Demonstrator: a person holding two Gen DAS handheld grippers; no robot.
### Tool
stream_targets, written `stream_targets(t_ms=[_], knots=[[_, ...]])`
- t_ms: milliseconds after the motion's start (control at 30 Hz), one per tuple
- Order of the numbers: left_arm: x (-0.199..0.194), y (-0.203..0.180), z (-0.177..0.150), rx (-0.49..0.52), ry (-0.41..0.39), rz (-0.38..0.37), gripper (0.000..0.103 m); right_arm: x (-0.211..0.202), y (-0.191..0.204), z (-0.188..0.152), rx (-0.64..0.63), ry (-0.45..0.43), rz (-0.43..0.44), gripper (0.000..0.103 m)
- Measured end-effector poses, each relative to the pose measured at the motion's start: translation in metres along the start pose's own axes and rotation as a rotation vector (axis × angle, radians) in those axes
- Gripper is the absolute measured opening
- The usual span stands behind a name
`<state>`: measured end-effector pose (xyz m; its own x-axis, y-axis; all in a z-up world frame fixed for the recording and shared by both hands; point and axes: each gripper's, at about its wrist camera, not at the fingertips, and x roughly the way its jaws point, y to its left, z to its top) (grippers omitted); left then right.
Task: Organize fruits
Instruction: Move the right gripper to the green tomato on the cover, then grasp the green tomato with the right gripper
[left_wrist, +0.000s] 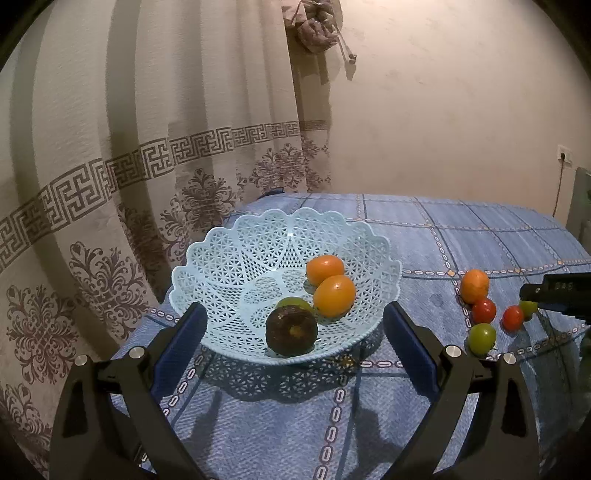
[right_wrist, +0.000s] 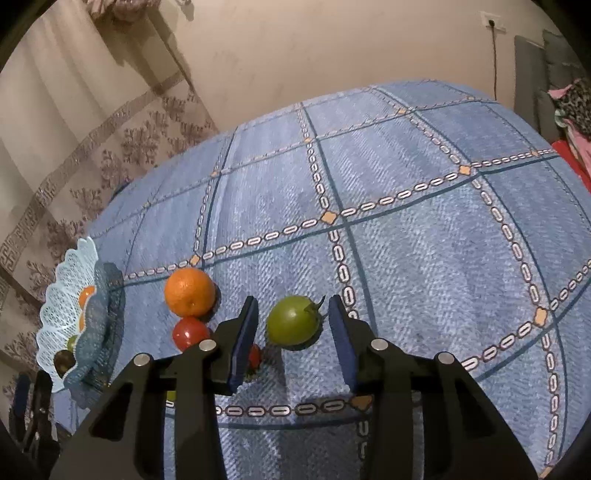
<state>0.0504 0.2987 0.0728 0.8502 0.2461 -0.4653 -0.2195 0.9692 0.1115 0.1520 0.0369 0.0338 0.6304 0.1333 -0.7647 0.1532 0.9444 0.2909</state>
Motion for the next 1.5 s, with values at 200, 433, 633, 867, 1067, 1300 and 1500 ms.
stream_targets(t_ms=[200, 433, 633, 867, 1067, 1300, 1500], knots=[[0.0, -0.003, -0.001, 0.01, 0.004, -0.006, 0.097, 0.009, 0.003, -0.003, -0.039, 0.0, -0.022, 0.031], [0.002, -0.004, -0.002, 0.023, 0.008, -0.005, 0.097, 0.001, 0.008, -0.008, -0.07, -0.021, -0.025, 0.03], [0.0, -0.009, -0.004, 0.042, -0.001, -0.01, 0.097, -0.018, 0.003, -0.011, -0.079, -0.062, -0.025, 0.03], [-0.003, -0.016, -0.004, 0.055, -0.009, -0.028, 0.097, -0.029, -0.011, -0.02, -0.068, -0.073, -0.024, 0.03], [-0.007, -0.027, -0.001, 0.075, 0.003, -0.064, 0.097, -0.036, -0.025, -0.028, -0.053, -0.084, -0.036, 0.03], [-0.011, -0.048, 0.003, 0.097, 0.033, -0.169, 0.096, -0.039, -0.041, -0.03, -0.028, -0.09, -0.024, 0.03], [-0.007, -0.071, 0.001, 0.129, 0.073, -0.241, 0.092, -0.038, -0.047, -0.032, -0.025, -0.085, -0.006, 0.03]])
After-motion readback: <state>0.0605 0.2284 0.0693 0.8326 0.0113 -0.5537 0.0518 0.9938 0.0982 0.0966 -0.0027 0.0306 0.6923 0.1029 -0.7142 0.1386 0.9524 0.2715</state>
